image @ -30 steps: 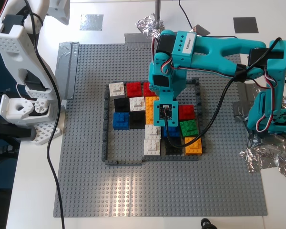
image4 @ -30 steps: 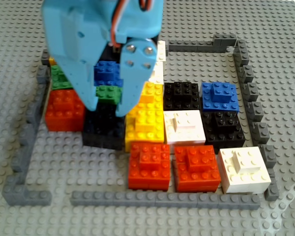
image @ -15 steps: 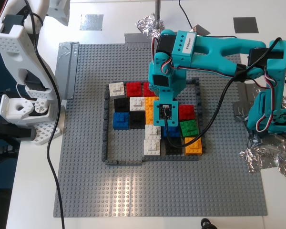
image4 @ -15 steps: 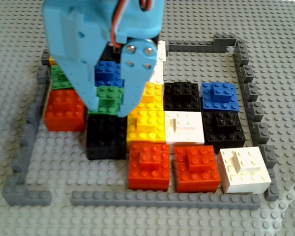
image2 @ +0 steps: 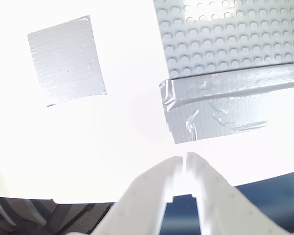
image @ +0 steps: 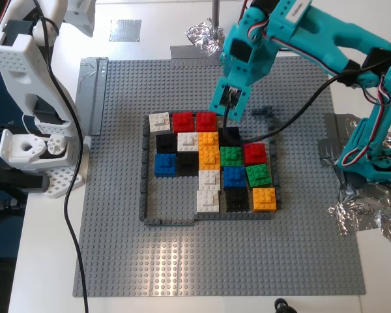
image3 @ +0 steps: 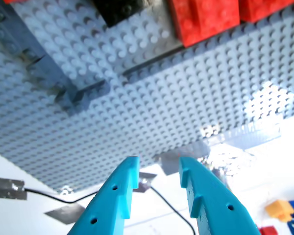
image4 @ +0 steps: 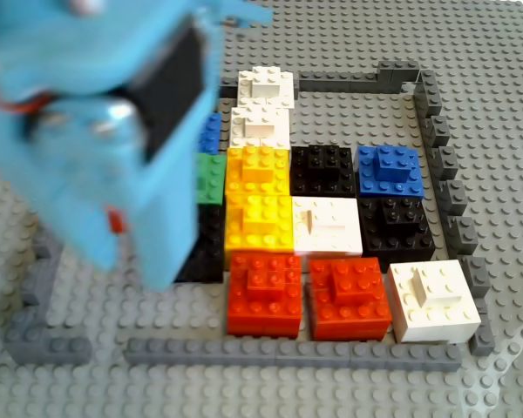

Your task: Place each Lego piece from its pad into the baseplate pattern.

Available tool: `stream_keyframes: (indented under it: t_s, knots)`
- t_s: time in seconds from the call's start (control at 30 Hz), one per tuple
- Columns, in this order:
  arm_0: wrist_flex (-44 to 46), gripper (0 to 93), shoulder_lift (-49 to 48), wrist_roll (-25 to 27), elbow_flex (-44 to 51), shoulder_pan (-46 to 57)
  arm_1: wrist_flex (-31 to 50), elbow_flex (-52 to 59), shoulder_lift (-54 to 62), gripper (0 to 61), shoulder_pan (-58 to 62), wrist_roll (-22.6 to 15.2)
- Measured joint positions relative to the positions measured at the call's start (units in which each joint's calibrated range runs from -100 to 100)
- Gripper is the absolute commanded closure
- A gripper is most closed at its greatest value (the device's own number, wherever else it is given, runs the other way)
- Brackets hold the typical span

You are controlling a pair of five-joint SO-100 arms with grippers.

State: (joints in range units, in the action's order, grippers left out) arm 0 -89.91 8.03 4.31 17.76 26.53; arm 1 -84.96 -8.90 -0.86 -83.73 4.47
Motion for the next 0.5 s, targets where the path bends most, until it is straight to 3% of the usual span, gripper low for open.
stream_keyframes:
  t_s: [0.5]
  knots:
    - [0.35,82.8,-10.14,-0.10,-7.80,29.23,0.00,0.00,0.00,61.2,0.00,0.00]
